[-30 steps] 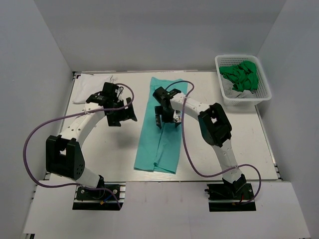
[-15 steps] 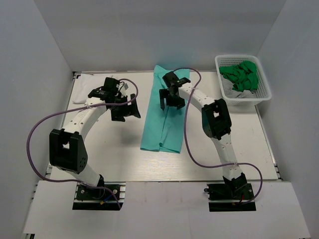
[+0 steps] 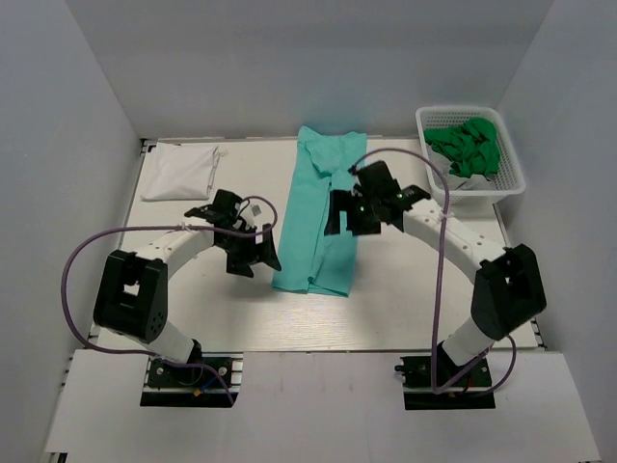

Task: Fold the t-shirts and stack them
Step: Grab the bottom of the folded rectangular tshirt with both arms

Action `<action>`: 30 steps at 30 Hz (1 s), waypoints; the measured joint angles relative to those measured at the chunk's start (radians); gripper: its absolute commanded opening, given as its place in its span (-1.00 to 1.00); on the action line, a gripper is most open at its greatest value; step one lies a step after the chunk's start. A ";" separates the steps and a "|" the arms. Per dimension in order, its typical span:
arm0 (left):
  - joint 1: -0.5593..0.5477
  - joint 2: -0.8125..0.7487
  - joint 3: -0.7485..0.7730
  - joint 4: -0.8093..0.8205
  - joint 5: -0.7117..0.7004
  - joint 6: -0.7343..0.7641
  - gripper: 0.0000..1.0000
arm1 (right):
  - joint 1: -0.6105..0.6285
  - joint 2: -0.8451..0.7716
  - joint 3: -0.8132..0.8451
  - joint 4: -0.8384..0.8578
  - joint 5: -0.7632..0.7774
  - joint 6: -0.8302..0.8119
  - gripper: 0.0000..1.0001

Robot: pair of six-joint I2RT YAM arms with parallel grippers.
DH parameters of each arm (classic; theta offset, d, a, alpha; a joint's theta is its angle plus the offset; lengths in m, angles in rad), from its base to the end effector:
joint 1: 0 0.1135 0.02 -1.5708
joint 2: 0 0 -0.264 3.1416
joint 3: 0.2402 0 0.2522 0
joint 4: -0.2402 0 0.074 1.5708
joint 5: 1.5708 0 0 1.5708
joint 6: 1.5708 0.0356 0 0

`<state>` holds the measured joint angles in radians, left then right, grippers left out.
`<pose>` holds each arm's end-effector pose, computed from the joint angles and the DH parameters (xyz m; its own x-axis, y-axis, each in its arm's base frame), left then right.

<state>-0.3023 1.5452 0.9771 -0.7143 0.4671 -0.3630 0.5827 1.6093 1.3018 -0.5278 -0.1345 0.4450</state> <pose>0.2645 -0.0993 0.1948 -0.9934 -0.0223 -0.1126 0.0378 0.8625 -0.5046 0.2939 0.1994 0.2793 -0.8259 -0.0334 -0.5628 -0.2935 0.8778 0.3786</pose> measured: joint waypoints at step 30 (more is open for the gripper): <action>-0.114 0.079 -0.159 0.238 -0.040 -0.117 -0.29 | 0.000 0.062 -0.446 0.112 -0.307 0.210 -0.24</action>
<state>-0.4160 1.6238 0.8177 -0.4767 0.4267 -0.4797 0.5823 1.6711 0.8555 -0.4160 -0.4416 0.6548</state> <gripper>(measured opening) 0.373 0.473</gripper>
